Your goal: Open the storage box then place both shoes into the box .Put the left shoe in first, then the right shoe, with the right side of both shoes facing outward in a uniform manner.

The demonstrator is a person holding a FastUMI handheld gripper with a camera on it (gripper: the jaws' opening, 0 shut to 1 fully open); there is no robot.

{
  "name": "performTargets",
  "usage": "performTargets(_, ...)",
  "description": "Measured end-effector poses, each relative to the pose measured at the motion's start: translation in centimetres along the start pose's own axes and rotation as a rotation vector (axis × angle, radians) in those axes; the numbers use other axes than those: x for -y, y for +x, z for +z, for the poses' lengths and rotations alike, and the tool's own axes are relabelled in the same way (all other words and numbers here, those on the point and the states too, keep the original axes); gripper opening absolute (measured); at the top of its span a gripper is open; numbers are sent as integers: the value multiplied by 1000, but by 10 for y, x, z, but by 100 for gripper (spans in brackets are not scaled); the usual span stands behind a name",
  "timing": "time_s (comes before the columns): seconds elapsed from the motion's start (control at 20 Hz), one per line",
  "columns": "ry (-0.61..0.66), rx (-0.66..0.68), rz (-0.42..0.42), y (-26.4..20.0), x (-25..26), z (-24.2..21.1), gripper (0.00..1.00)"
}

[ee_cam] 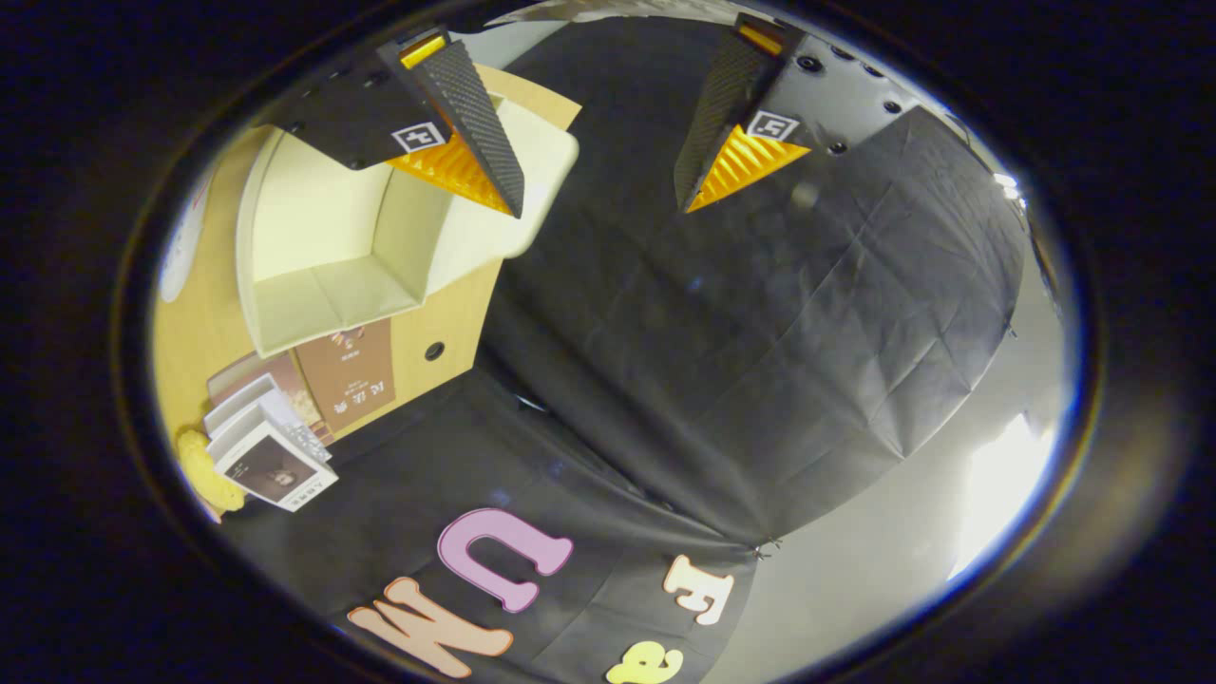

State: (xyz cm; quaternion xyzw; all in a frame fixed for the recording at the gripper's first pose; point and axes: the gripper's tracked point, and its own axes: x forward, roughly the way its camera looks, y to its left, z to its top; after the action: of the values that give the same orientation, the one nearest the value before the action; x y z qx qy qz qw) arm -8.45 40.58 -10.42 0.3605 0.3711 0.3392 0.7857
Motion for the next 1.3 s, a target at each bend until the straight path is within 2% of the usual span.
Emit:
performTargets(0.8, -103, 120, -265, -114, 118, 62, 99)
performTargets(1.3, -161, 94, -461, -171, 215, 68, 100)
